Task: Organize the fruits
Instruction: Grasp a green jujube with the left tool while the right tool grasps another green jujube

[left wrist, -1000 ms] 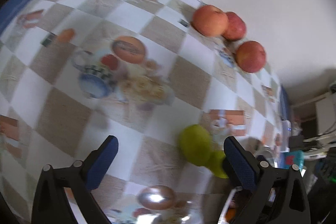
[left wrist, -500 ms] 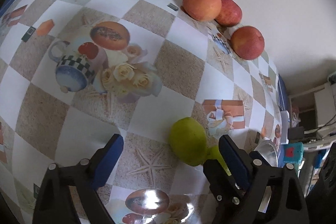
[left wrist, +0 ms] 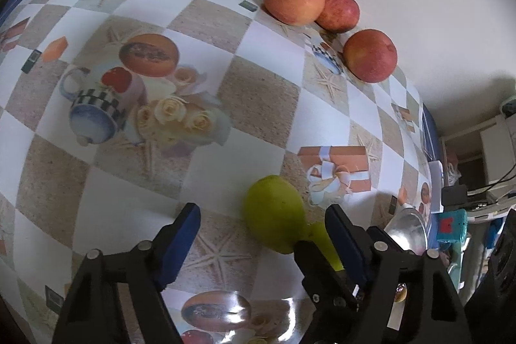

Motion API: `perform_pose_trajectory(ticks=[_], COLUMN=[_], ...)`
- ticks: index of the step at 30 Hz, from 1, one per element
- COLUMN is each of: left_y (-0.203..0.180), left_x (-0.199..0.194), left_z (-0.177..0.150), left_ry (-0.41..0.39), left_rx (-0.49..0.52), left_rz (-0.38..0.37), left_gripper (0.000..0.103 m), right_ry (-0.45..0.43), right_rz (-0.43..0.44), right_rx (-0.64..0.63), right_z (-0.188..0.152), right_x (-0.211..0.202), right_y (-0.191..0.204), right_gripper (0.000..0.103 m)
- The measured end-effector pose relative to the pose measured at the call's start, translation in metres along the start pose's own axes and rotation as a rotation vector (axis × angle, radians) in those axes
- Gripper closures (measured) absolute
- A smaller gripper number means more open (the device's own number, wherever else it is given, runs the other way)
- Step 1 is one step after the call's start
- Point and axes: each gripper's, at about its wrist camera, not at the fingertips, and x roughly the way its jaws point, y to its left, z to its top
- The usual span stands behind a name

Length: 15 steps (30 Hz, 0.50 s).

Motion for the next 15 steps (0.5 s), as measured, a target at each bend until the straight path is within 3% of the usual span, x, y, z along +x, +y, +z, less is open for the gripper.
perform_pose_trajectory(ticks=[1, 5, 12, 15], left_y=[-0.002, -0.004, 0.009, 0.019], left_x=[0.001, 0.003, -0.002, -0.007], left_z=[0.000, -0.001, 0.000, 0.002], left_ry=[0.002, 0.011, 0.013, 0.015], left_rx=[0.009, 0.017, -0.060, -0.110], left_rz=[-0.002, -0.003, -0.025, -0.030], left_gripper=[0.022, 0.045, 0.044, 0.040], right_ry=[0.000, 0.001, 0.005, 0.010], right_rz=[0.002, 0.001, 0.016, 0.028], right_rx=[0.003, 0.001, 0.005, 0.008], right_z=[0.000, 0.000, -0.001, -0.001], right_x=[0.000, 0.000, 0.001, 0.001], right_y=[0.000, 0.001, 0.001, 0.001], right_gripper=[0.026, 0.026, 0.026, 0.026])
